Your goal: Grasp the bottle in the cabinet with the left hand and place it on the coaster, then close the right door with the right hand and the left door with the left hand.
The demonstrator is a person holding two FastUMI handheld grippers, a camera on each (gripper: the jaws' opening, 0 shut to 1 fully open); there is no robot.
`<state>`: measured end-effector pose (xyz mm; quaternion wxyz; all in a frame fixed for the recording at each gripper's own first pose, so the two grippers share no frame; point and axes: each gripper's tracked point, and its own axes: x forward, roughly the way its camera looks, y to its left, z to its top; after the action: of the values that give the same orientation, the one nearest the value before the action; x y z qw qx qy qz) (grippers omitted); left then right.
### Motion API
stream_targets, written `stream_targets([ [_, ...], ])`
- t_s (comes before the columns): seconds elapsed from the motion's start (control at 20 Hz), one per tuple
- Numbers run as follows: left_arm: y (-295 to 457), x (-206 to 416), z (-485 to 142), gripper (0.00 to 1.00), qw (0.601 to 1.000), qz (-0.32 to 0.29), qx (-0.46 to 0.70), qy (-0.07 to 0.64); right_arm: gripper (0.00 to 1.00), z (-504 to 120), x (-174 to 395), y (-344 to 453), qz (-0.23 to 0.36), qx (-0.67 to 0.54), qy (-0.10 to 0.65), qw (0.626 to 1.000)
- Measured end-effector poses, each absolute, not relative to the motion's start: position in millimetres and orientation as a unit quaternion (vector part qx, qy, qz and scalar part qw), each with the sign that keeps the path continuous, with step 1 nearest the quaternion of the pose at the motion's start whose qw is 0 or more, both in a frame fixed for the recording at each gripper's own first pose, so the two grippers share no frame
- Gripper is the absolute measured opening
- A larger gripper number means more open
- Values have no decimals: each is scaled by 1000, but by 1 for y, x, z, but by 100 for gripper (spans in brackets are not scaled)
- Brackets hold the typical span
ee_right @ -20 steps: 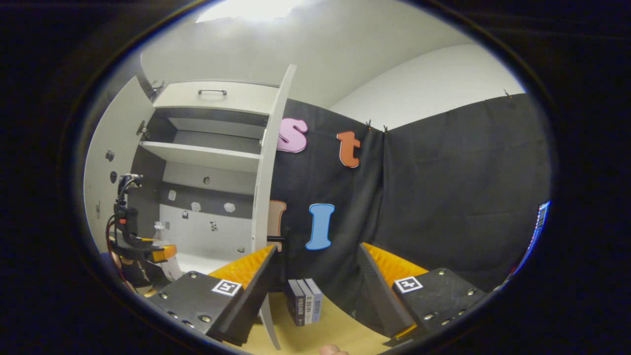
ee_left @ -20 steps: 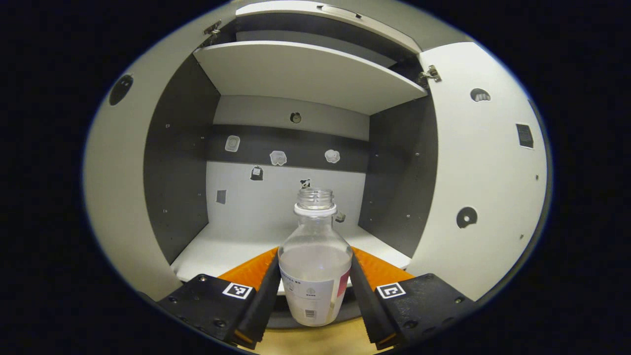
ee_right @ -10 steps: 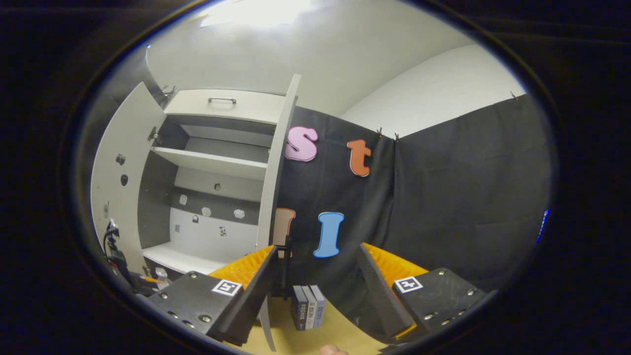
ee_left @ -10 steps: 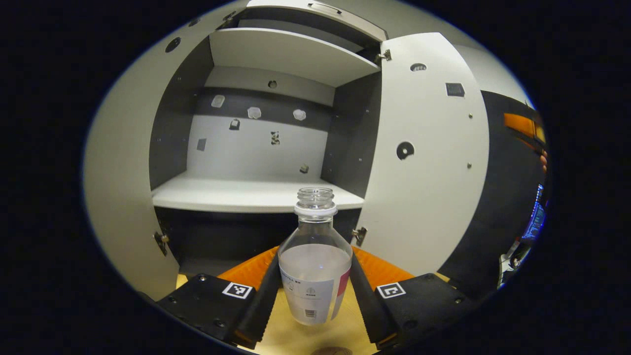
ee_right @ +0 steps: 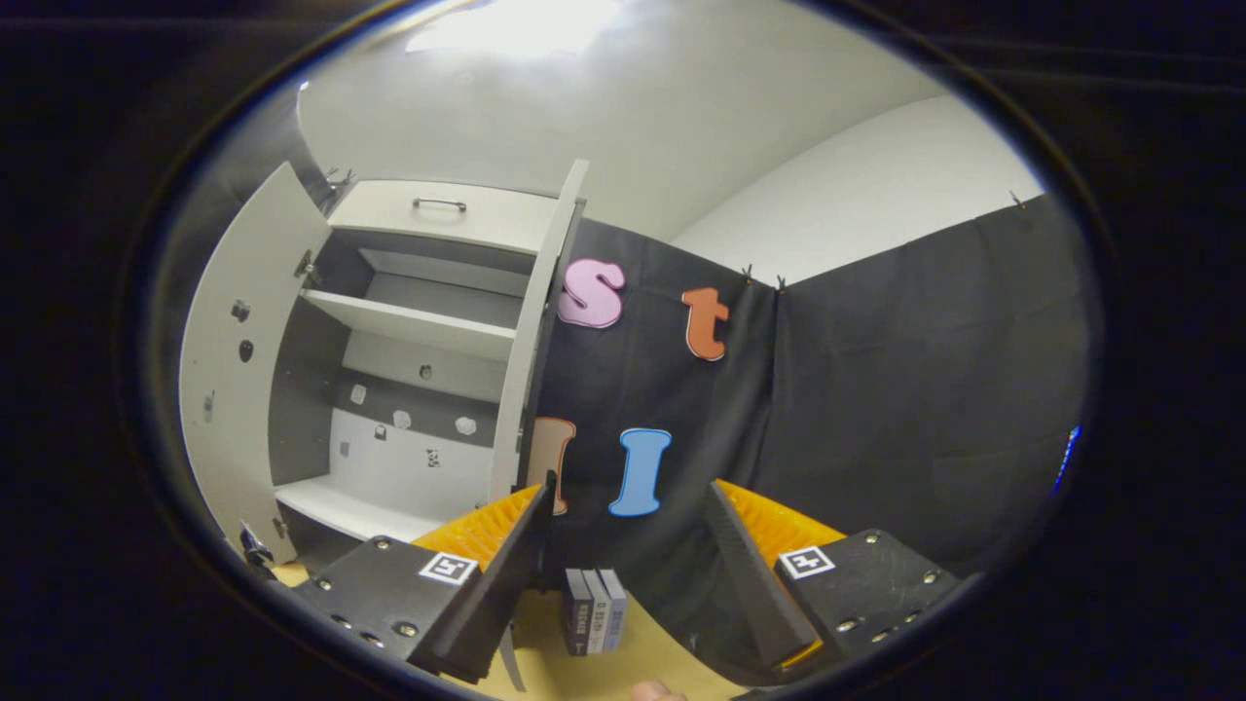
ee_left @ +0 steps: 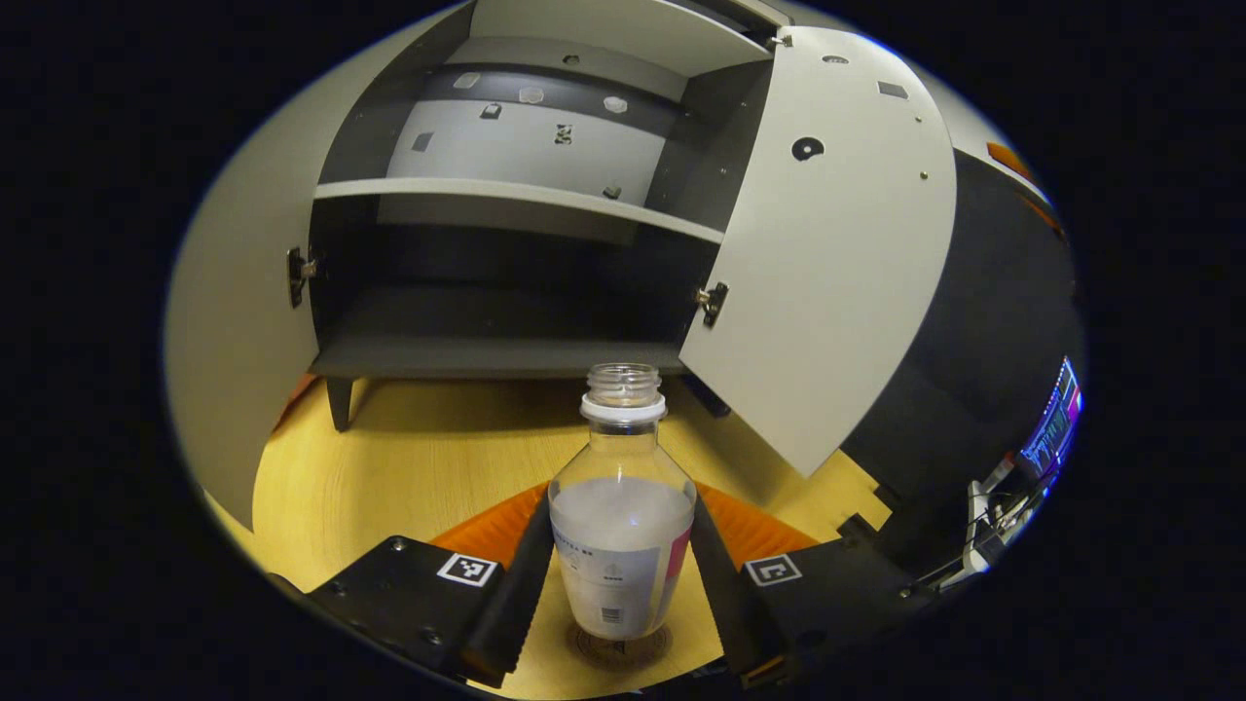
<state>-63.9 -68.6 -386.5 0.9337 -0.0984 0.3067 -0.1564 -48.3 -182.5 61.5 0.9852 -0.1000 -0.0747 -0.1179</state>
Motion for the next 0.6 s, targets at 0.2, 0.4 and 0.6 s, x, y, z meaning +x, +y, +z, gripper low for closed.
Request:
stream_targets([
  [0.2, -65, -79, -415, 78, 929, -136, -97, 330, 96, 63, -54, -186, -123, -100, -78, 984],
  [0.4, -69, -83, -429, 78, 929, -127, -97, 335, 97, 61, -56, -188, -127, -105, -75, 983],
  [0.6, -74, -90, -439, 78, 929, -127, -88, 337, 96, 61, -57, -187, -129, -105, -74, 983],
])
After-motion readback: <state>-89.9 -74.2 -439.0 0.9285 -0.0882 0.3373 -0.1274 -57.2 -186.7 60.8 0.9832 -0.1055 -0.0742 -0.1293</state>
